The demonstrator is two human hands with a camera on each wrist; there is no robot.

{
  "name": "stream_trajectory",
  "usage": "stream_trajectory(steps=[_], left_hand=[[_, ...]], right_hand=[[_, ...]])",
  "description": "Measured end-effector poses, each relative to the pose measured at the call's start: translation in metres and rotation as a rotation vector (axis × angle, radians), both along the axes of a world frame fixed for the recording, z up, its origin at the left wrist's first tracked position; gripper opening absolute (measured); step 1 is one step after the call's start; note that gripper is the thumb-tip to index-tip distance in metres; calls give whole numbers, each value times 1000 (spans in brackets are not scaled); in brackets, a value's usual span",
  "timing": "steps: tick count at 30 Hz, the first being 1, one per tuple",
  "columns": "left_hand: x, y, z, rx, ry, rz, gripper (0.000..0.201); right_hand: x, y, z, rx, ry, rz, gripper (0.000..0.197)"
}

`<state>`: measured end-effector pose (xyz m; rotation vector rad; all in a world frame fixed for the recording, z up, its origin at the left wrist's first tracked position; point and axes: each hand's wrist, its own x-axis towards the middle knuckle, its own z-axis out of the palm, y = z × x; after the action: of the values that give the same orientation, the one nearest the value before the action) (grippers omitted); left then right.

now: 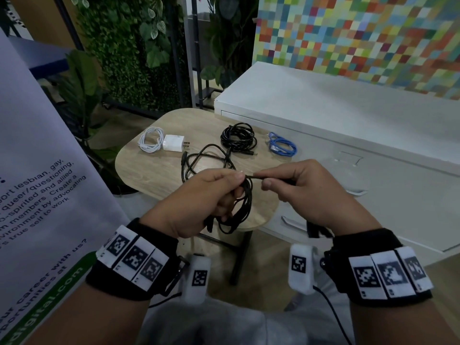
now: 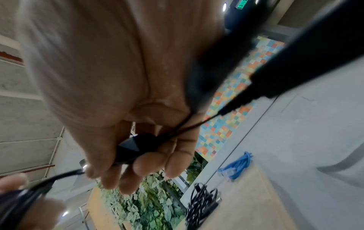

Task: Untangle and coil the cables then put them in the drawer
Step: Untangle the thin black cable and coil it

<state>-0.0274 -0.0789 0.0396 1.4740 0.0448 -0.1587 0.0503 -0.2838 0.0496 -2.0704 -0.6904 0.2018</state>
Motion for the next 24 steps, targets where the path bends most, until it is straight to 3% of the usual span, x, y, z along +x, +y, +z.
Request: stream_trajectory(steps=[6, 10, 13, 15, 18, 21, 24], left_hand=[[2, -4, 3, -243, 7, 64, 30], [1, -1, 6, -244, 49, 141, 34], [1, 1, 8, -283, 57, 175, 40], [2, 2, 11, -334, 61, 188, 46], [2, 5, 17, -366, 61, 191, 53], [2, 3, 14, -328, 63, 189, 45], [2, -6, 9, -323, 67, 184, 38]], right_hand=[[0, 12, -19, 58, 61, 3, 21], [2, 6, -20, 151, 141, 8, 23], [6, 0, -21, 159, 190, 34, 35], [7, -6, -18, 65, 171, 30, 36], [12, -12, -20, -135, 108, -63, 20], [14, -8, -26, -331, -70, -179, 16], [11, 4, -28, -221, -133, -342, 27]])
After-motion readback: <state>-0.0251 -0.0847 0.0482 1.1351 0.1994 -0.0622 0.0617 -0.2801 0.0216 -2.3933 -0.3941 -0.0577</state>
